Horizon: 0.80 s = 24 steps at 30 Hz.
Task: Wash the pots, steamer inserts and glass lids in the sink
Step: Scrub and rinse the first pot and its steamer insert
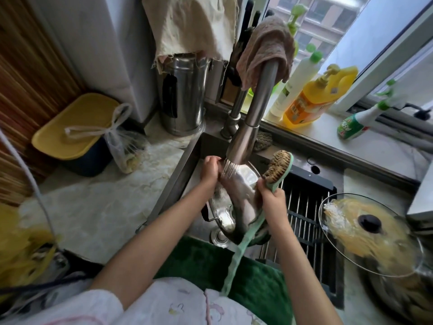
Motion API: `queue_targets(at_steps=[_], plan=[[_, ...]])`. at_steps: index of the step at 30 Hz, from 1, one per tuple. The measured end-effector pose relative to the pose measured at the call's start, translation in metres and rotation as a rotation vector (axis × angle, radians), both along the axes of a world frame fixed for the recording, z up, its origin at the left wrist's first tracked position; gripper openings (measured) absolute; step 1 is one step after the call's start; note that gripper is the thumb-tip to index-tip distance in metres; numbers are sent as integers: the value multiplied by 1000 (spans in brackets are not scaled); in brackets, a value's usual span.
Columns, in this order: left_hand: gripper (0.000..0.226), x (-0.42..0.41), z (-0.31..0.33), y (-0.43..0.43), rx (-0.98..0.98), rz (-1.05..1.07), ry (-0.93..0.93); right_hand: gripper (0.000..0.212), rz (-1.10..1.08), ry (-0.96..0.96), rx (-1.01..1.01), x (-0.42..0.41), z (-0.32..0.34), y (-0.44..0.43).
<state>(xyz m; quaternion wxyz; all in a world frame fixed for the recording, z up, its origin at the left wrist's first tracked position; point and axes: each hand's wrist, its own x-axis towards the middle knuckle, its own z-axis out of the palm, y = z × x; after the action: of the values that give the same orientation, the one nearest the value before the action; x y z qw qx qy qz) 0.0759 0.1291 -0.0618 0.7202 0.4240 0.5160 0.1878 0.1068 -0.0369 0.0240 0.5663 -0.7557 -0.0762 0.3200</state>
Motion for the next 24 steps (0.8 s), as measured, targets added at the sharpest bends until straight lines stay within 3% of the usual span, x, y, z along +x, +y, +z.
queue_targets(at_steps=[4, 6, 9, 13, 16, 21, 24], plan=[[41, -18, -40, 2, -149, -387, 94, 15, -174, 146, 50, 27, 5, -16], [48, -28, -47, -10, -133, -456, 177, 16, -295, 264, 124, 35, 3, -21], [43, -35, -40, -35, 76, -236, 129, 21, -532, 467, 255, 42, -2, -24], [43, -46, 2, -75, 146, -32, 22, 22, -856, 616, 234, 45, -10, -29], [43, -34, 31, -69, 353, -127, 132, 18, -1028, 767, 282, 35, -6, -26], [34, -9, 56, -48, 518, -270, 396, 26, -1195, 821, 397, 17, 11, -17], [68, -24, 54, -99, 799, -431, 413, 23, -1268, 823, 394, 19, 15, -8]])
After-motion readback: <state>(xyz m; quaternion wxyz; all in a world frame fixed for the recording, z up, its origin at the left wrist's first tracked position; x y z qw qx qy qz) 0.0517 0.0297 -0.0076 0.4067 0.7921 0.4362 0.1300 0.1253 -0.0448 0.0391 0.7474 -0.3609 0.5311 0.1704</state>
